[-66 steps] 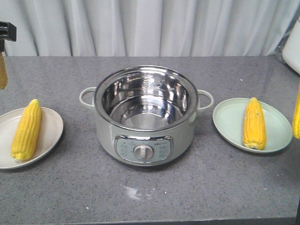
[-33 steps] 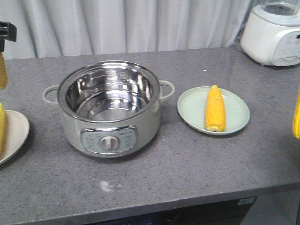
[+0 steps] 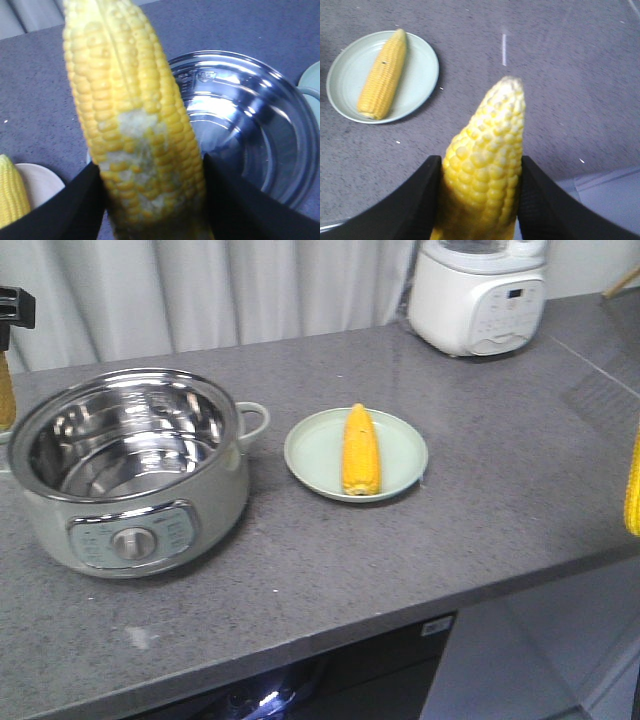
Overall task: Distribute corn equally
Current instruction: 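Drive the base away from the pot, turning toward the other counter, holding both cobs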
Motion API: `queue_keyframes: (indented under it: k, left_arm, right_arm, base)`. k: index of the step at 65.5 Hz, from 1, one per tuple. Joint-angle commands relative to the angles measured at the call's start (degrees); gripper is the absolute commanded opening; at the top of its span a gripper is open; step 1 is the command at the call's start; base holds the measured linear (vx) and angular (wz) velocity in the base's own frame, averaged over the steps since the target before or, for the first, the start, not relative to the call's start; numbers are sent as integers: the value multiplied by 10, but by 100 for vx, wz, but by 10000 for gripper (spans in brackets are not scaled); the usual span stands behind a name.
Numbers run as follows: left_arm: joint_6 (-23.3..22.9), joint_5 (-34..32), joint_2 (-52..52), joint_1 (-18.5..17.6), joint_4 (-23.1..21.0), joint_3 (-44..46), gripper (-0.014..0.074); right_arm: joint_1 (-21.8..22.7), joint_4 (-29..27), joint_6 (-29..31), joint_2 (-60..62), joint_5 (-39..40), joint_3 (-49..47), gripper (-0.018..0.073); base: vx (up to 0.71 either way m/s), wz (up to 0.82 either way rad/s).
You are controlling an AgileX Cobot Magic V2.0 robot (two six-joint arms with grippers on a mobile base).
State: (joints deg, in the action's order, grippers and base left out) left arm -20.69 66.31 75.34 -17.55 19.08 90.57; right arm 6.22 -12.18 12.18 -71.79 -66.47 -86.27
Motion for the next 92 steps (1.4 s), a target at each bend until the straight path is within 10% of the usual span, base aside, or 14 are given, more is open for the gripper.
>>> queue_keyframes:
  k: [1, 92]
  left_arm:
    - [-3, -30, -16, 0, 12, 16, 93]
    - [-3, -30, -16, 0, 12, 16, 93]
  right_arm:
    - [2, -7, 1, 14, 34, -14, 81]
    - [2, -7, 1, 14, 34, -14, 81]
  base:
    - [-5, -34]
    - [-6, -45]
